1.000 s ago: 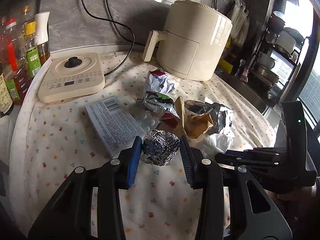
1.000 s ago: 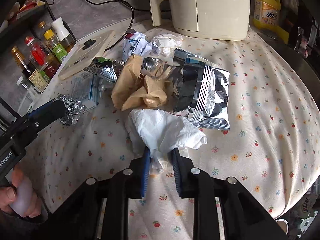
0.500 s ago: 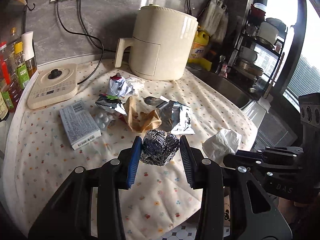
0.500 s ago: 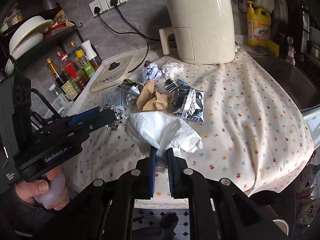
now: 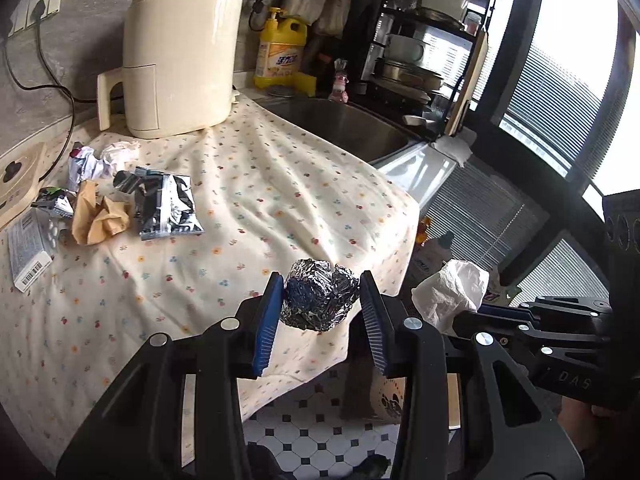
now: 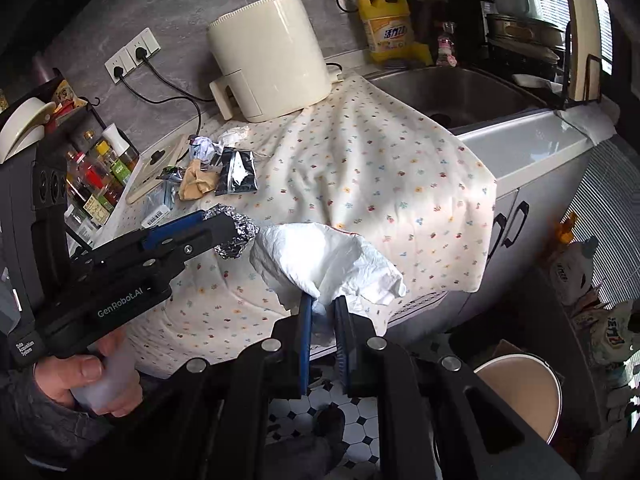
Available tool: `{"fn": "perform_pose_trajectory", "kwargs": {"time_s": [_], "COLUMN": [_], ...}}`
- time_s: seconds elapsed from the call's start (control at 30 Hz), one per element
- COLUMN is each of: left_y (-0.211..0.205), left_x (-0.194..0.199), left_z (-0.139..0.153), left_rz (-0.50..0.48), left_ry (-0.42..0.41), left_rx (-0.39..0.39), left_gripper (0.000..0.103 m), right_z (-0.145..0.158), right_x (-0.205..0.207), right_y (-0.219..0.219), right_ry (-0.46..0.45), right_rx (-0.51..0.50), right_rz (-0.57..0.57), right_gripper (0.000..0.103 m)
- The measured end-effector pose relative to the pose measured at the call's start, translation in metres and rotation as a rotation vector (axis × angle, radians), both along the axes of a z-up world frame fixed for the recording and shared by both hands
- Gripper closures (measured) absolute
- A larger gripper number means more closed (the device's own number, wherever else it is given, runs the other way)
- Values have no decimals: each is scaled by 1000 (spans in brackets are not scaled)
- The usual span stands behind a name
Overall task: Collect trash
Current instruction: 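Carry the foil ball and white paper over the white bin with both tools, then open both tools over the bin to drop the foil and paper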
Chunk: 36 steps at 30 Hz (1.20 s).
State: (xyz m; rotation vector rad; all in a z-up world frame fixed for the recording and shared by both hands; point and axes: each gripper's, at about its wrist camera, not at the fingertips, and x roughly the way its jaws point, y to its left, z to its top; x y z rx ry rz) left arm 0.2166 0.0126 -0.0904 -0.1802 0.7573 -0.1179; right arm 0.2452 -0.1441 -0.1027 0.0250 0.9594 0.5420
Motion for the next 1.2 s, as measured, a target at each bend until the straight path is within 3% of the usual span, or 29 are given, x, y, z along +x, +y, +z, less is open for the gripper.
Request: {"fn": "perform_pose_trajectory", "kwargs": {"time_s": [0.4, 0.7, 0.73, 0.83, 0.87, 1.03, 1.2], "left_y": [-126, -194, -199, -207, -210, -231, -262], "left_x": [20, 27, 29, 32, 33, 36, 41], "left_z": [-38, -90, -98, -120, -126, -146, -162], "left_rz": [-193, -255, -252, -230, -225, -230, -307], "left_ry": [93, 200, 219, 275, 288, 322, 356], "left_rx": [2, -19, -16, -32, -38, -47, -34], "left_gripper": [64, 64, 64, 64, 64, 64, 64], "right_z": [-43, -102, -110, -126, -129, -137, -129], "right_x": [-19, -18, -17, -20, -20, -29, -42], "right_y": [-147, -220, -223, -232, -236, -263, -301], "right_ry": [99, 194, 212, 228, 228, 246, 247], "right_rx": [-33, -97, -98, -116, -125, -150, -138], "right_rz": [-286, -344, -342, -346, -351, -376, -438], "right_gripper": [90, 88, 87, 55, 51, 40, 37]}}
